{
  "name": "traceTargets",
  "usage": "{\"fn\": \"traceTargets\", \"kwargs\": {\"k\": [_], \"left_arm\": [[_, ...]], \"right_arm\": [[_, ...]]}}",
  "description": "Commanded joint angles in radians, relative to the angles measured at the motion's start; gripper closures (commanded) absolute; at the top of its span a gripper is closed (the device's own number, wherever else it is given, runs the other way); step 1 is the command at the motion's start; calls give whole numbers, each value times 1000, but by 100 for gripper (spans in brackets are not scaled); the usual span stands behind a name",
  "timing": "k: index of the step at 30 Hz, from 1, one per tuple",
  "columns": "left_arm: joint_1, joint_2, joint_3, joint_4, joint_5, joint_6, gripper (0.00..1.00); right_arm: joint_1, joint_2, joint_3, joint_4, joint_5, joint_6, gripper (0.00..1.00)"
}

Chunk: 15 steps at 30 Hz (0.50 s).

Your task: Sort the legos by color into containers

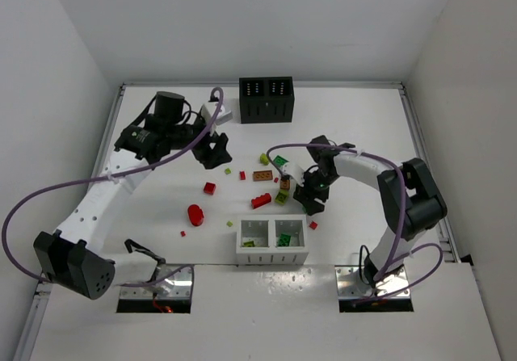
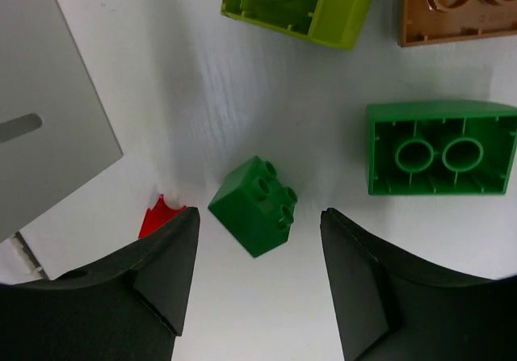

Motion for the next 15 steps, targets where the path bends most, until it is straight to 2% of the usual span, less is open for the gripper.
{"fn": "traceTargets", "kwargs": {"k": [1,3,5,6,9,14,15], "left_arm": [[31,-1,24,14,51,-21,27],[41,-1,3,14,51,-21,27],[59,-1,-23,14,51,-7,27],[59,-1,-34,14,51,8,27],[91,-12,-82,14,41,22,27],[148,-12,-139,101,21,20,27],[148,-12,-158,121,10,11,27]], "right_arm": [[10,24,8,75,-10,-33,38],[10,24,-2,86,1,-33,42],[10,24,-3,98,1,-33,52],[10,33,-3,98,1,-33,64],[10,33,-3,98,1,-33,85],[-8,-84,-12,24,1,18,94],[-8,-152,-12,9,1,31,95]]}}
